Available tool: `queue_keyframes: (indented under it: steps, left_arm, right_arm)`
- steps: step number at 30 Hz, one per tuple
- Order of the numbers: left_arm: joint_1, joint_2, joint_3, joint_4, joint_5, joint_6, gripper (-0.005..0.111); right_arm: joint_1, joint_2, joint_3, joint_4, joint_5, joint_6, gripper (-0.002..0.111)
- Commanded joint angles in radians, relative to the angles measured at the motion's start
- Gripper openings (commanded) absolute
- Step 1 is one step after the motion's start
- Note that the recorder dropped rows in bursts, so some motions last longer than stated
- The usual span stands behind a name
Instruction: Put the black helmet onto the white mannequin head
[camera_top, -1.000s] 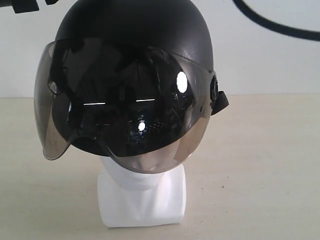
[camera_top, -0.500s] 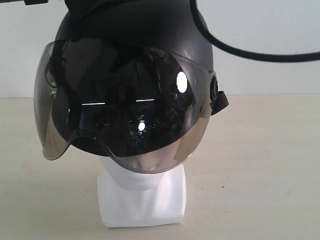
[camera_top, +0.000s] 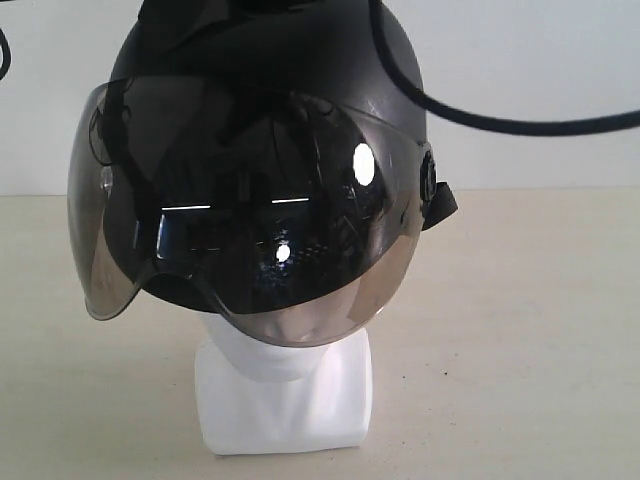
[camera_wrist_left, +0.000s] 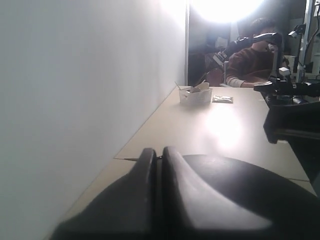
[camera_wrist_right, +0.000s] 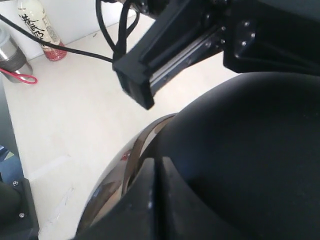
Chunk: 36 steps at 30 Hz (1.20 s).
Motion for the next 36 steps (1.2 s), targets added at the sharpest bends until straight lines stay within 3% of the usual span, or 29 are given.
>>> queue_keyframes:
  steps: [1, 36]
  left_arm:
    - [0.002, 0.0, -0.008, 0.023, -0.005, -0.035, 0.004]
    - [-0.025, 0.0, -0.008, 0.135, -0.005, -0.12, 0.004]
  right_arm:
    - [-0.001, 0.009, -0.005, 0.0, 0.002, 0.001, 0.0]
    - [-0.001, 0.008, -0.005, 0.013, 0.182, 0.01, 0.0]
